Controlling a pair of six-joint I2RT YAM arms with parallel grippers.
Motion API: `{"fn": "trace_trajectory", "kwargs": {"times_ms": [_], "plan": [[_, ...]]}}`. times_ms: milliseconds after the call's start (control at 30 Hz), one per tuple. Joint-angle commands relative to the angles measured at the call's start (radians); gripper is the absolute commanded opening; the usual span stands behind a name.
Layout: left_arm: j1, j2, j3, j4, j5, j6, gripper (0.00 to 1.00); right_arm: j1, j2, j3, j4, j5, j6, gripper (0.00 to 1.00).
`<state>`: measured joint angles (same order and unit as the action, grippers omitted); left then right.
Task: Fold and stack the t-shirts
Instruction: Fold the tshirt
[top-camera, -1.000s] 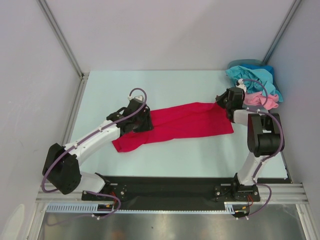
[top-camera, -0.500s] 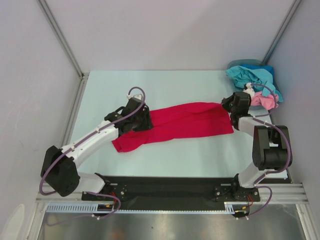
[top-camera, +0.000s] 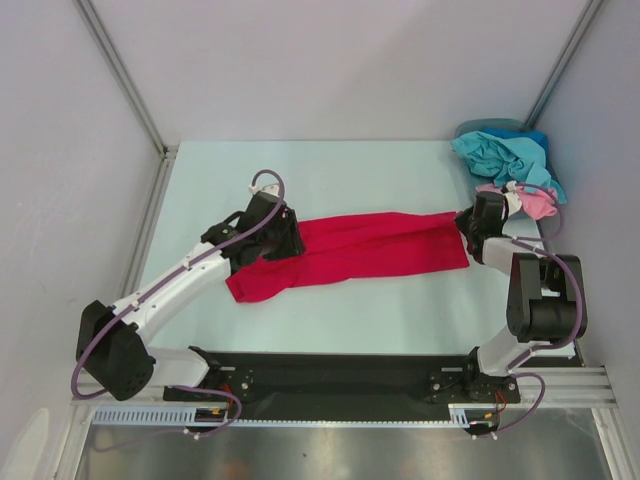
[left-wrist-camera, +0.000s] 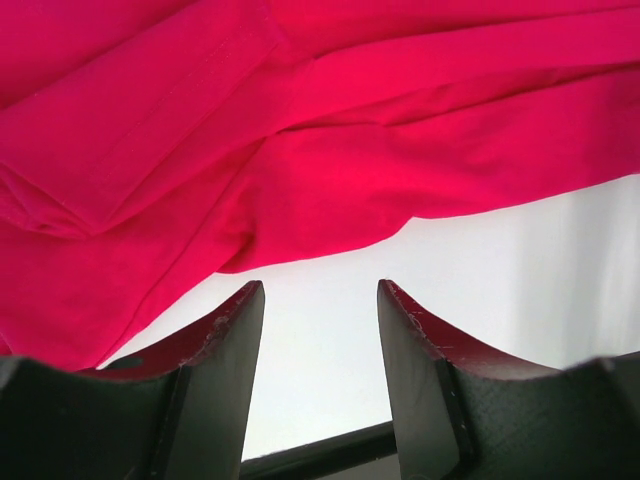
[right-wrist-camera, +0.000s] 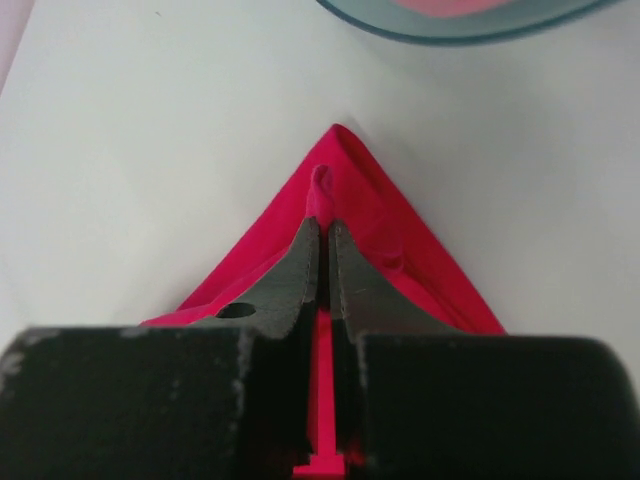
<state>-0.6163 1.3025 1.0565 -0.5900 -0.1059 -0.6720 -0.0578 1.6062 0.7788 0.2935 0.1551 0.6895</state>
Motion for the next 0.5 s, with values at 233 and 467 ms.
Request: {"fn": "trace_trajectory", "kwargs": {"times_ms": [233,467], "plan": [[-0.008,-0.025,0.034,0.001,-0.015,0.019,0.55,-0.001,-0.032,-0.056,0.006,0.052,0.038,0.0],[-0.007,-0.022,0.028,0.01,-0.009,0.018,0.55,0.012,-0.023,-0.056,-0.019,0.049,0.051,0.65]]}}
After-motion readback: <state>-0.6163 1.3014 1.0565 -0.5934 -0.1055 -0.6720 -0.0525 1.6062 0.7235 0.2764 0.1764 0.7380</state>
